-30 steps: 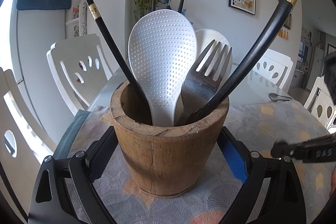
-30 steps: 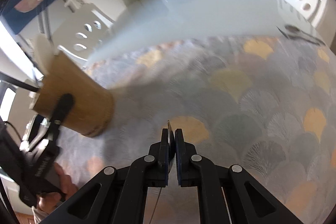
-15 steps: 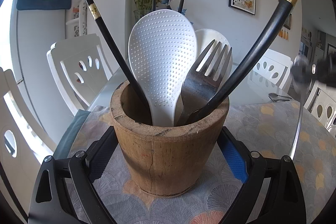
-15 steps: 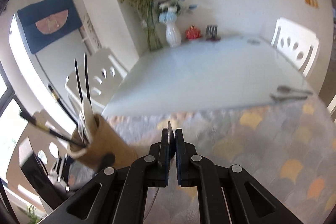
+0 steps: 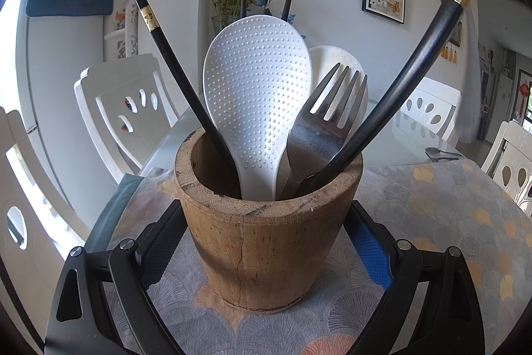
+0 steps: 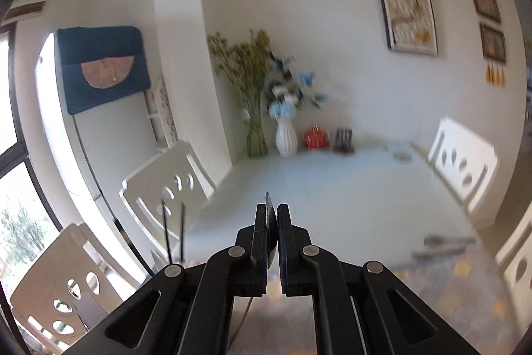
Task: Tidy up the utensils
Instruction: 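Lift the spoon, lower it into the cup and open the right gripper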
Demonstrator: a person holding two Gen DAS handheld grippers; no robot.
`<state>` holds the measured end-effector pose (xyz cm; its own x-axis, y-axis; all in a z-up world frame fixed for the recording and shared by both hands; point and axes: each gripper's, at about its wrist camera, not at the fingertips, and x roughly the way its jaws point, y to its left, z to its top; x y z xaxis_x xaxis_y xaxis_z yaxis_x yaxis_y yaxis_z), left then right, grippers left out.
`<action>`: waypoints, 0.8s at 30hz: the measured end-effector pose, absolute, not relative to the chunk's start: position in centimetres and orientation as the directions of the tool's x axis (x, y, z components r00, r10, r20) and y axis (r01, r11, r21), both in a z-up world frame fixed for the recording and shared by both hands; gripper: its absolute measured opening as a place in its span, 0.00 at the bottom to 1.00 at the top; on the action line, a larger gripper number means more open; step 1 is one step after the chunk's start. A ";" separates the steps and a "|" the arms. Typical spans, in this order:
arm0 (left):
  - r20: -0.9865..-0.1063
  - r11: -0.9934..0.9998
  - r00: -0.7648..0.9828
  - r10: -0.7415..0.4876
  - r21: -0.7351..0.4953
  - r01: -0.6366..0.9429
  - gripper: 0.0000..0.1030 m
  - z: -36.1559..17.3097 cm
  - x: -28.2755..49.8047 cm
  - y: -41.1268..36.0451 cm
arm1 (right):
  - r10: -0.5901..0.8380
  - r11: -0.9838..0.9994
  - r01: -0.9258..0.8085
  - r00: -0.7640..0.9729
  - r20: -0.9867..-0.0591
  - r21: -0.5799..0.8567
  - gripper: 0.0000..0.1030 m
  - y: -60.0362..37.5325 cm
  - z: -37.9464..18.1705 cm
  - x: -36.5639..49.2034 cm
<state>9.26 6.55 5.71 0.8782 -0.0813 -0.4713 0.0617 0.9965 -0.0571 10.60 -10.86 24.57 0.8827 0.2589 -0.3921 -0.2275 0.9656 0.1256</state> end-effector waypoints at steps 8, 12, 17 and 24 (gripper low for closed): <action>-0.471 0.997 0.878 -0.081 -0.056 0.061 0.91 5.7 9.2 6.6 | 0.348 0.937 -0.326 0.903 -0.252 0.129 0.05 -8.0 29.6 10.2; -0.471 0.996 0.878 -0.081 -0.057 0.061 0.91 5.7 9.3 6.5 | 0.408 0.912 -0.383 0.882 -0.235 0.144 0.05 -6.1 30.0 10.8; -0.470 0.996 0.879 -0.081 -0.057 0.061 0.91 5.7 9.3 6.6 | 0.467 0.884 -0.439 0.842 -0.270 0.160 0.05 -3.7 28.4 11.6; -0.474 0.997 0.878 -0.072 -0.055 0.052 0.96 5.7 9.3 6.6 | 0.542 0.840 -0.503 0.767 -0.342 0.203 0.07 -1.9 25.7 12.7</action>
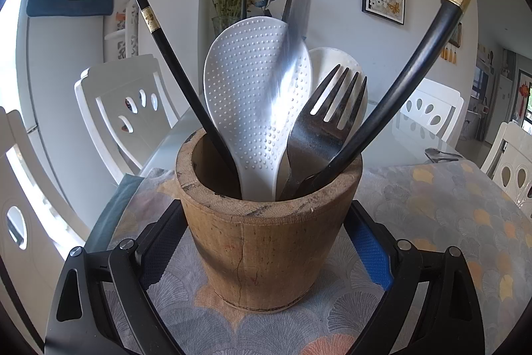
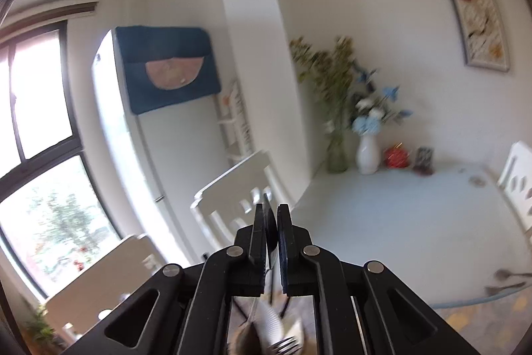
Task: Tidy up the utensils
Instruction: 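Lift the spoon, lower it into the cup and open the right gripper, then set the cup down on the cloth and open the left gripper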
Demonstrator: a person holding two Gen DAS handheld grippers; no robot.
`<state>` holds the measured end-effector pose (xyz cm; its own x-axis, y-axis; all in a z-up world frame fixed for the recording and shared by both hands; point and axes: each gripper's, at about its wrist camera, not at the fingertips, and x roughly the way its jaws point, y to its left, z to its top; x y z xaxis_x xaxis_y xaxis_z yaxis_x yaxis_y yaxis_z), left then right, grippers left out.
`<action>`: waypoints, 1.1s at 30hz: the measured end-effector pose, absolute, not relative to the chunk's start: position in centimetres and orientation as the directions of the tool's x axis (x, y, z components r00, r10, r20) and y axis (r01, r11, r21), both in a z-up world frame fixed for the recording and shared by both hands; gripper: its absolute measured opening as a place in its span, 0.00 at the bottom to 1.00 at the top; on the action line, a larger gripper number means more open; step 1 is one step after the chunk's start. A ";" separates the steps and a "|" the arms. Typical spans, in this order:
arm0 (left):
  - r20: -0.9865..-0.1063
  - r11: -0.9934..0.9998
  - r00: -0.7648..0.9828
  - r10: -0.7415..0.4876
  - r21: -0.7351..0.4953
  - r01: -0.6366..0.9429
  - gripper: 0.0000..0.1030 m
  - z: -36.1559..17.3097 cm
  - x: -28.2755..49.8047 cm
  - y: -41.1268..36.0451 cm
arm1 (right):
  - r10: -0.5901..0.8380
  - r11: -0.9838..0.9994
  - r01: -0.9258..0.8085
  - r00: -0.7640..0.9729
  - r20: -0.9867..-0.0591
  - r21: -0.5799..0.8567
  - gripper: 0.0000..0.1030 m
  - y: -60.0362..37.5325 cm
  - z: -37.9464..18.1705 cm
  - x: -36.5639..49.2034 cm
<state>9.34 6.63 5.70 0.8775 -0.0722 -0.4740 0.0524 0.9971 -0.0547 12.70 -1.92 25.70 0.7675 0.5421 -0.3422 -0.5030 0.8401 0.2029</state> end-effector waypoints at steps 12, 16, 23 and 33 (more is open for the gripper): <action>-0.483 0.997 0.873 -0.065 -0.069 0.036 1.00 5.8 9.5 7.1 | 0.519 0.854 -0.456 0.776 -0.359 0.250 0.85 -3.6 24.7 12.6; -0.486 0.997 0.872 -0.061 -0.065 0.034 1.00 5.8 9.4 7.0 | 0.491 0.870 -0.415 0.780 -0.387 0.267 0.87 -5.2 24.4 12.4; -0.592 0.994 0.802 -0.080 -0.107 0.021 1.00 4.9 10.3 7.6 | 0.425 0.904 -0.332 0.770 -0.476 0.271 0.89 -8.6 23.3 11.3; -0.816 0.996 0.576 0.039 -0.011 -0.083 1.00 3.6 5.7 8.7 | 0.318 0.948 -0.184 0.574 -0.754 0.259 0.90 -14.2 15.1 7.3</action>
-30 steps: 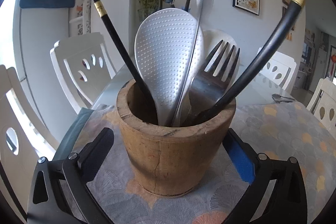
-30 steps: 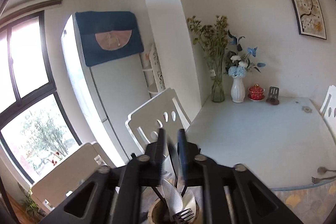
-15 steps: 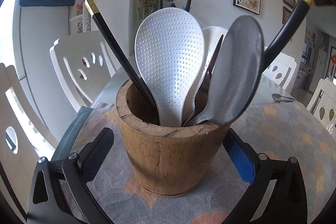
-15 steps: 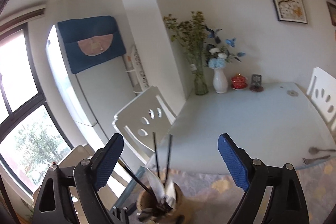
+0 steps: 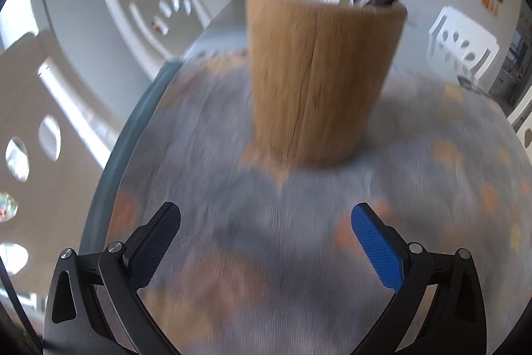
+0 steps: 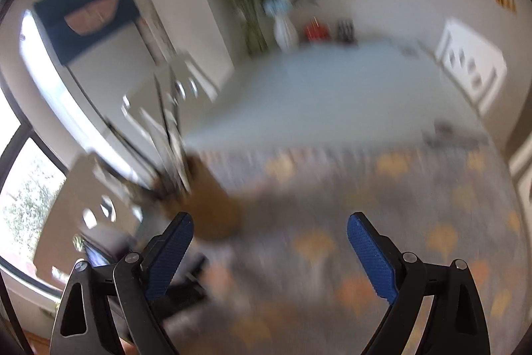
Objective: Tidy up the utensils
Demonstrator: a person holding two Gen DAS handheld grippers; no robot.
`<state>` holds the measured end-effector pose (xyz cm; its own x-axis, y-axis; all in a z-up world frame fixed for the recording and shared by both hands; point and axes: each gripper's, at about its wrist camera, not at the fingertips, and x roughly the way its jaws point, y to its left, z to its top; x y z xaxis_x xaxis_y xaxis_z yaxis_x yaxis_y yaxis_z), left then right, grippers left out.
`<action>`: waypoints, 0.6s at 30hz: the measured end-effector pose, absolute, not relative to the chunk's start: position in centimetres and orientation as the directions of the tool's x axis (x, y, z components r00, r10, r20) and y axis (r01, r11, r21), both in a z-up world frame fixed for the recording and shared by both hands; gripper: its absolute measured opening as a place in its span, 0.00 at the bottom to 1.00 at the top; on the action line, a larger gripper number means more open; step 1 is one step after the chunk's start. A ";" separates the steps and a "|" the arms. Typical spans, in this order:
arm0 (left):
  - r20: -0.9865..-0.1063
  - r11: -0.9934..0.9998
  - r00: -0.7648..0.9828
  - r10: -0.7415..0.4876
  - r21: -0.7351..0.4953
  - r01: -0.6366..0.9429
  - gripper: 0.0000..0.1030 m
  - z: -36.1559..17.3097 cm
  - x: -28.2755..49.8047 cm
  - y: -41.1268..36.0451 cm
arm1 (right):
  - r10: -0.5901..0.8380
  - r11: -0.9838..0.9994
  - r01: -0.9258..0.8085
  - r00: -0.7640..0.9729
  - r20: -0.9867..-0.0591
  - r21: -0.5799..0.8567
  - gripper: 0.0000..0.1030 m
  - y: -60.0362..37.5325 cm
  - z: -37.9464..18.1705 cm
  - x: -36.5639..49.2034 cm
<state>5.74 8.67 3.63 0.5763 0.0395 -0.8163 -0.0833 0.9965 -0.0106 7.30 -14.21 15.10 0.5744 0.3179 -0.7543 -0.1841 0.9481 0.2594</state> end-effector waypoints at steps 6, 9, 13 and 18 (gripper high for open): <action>-0.818 0.996 0.572 0.070 0.025 -0.086 1.00 8.5 3.4 8.3 | 0.325 0.946 -0.138 0.393 -0.860 0.294 0.90 -15.8 9.9 3.7; -0.811 0.995 0.577 0.095 0.059 -0.081 1.00 10.7 3.3 7.8 | 0.330 0.944 -0.141 0.372 -0.868 0.298 0.90 -15.3 10.2 3.1; -0.803 0.994 0.586 0.106 0.081 -0.069 1.00 14.0 4.1 6.7 | 0.363 0.932 -0.161 0.356 -0.861 0.326 0.90 -14.2 11.3 3.7; -0.802 0.988 0.577 0.151 0.138 -0.067 1.00 15.8 5.1 5.4 | 0.357 0.930 -0.221 0.357 -0.863 0.293 0.90 -12.0 12.1 4.0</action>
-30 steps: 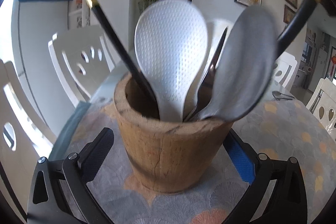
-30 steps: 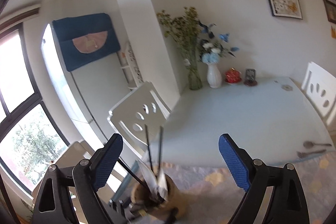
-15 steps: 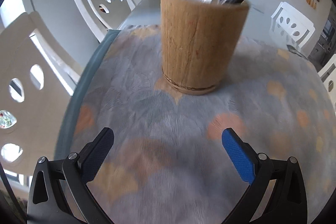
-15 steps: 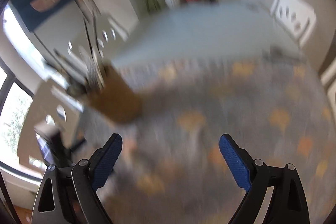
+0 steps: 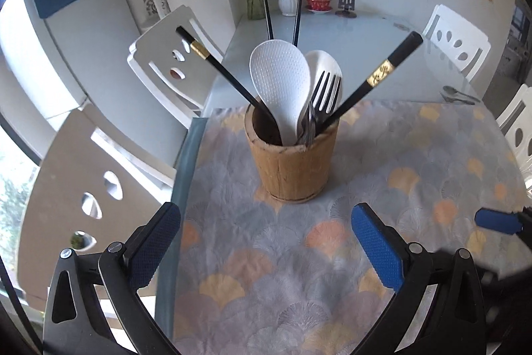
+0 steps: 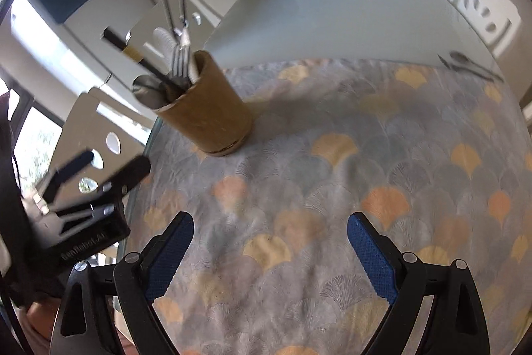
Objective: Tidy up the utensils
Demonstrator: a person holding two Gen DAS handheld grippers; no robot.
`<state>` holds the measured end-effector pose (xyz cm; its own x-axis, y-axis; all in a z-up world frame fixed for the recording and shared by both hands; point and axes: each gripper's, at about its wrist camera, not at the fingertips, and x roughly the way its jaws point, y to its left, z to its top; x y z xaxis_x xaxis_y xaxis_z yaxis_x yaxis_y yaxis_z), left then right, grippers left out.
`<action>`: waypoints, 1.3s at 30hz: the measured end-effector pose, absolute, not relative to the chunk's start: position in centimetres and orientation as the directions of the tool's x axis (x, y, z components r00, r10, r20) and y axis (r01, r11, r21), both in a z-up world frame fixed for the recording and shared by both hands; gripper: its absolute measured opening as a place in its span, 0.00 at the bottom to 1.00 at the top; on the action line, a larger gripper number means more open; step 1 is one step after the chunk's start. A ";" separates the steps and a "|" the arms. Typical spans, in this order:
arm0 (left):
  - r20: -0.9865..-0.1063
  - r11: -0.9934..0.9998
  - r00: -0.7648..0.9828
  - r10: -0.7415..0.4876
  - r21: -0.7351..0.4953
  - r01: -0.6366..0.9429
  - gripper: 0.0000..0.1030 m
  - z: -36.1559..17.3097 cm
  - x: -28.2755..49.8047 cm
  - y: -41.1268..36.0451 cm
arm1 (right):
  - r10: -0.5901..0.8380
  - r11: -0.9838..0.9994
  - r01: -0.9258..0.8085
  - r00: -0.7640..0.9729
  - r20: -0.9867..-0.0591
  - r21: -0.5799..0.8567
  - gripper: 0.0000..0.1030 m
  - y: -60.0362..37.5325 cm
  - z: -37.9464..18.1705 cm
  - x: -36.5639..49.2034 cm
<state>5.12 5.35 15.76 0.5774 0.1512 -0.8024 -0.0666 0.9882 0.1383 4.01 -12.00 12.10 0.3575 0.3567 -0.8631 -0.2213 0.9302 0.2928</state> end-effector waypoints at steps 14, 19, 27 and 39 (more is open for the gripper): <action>-0.873 0.991 0.473 0.118 0.077 -0.106 1.00 13.5 6.0 5.3 | 0.431 0.898 -0.221 0.281 -0.857 0.380 0.90 -11.3 10.5 5.0; -0.879 0.991 0.460 0.126 0.086 -0.107 1.00 13.2 6.0 5.1 | 0.427 0.901 -0.209 0.275 -0.862 0.379 0.90 -11.6 10.2 5.3; -0.881 0.991 0.457 0.121 0.083 -0.102 1.00 13.2 5.8 5.0 | 0.430 0.901 -0.175 0.250 -0.867 0.397 0.90 -12.2 9.7 5.4; -0.882 0.993 0.458 0.108 0.070 -0.099 1.00 13.2 5.7 5.2 | 0.427 0.903 -0.148 0.234 -0.873 0.402 0.90 -12.3 9.6 5.1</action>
